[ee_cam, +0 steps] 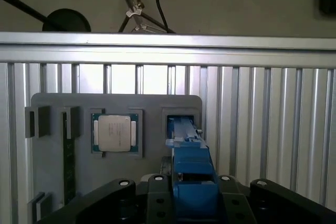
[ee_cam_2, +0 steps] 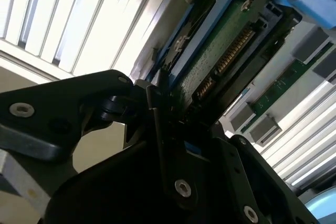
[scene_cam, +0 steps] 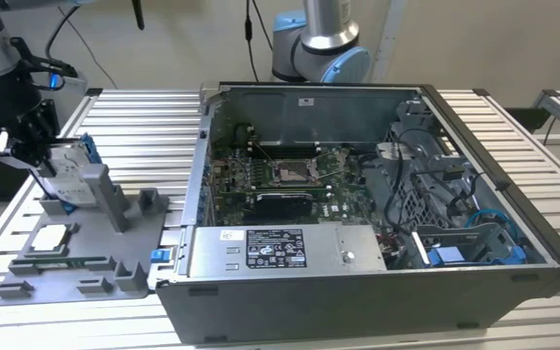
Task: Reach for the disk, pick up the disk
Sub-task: 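Pick up the disk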
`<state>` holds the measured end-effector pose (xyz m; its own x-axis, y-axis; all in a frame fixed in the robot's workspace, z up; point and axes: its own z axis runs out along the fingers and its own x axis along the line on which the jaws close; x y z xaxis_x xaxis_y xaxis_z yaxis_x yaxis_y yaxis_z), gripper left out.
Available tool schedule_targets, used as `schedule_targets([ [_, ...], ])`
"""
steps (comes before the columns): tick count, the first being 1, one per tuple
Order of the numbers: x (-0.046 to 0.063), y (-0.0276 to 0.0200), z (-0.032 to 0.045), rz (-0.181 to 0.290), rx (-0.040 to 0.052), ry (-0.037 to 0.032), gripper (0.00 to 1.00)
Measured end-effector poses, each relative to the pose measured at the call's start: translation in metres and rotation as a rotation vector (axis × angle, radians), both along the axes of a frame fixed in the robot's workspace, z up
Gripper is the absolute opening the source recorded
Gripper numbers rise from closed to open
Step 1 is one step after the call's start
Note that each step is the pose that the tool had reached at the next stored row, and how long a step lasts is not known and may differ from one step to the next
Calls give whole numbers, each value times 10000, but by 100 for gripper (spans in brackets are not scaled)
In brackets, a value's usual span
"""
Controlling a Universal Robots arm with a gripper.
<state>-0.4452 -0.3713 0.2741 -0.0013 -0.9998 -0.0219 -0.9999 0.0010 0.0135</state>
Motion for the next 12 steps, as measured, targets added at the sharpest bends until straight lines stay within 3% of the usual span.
schedule_targets([
  [12, 0, 0, 159, 0, 0, 0, 0],
])
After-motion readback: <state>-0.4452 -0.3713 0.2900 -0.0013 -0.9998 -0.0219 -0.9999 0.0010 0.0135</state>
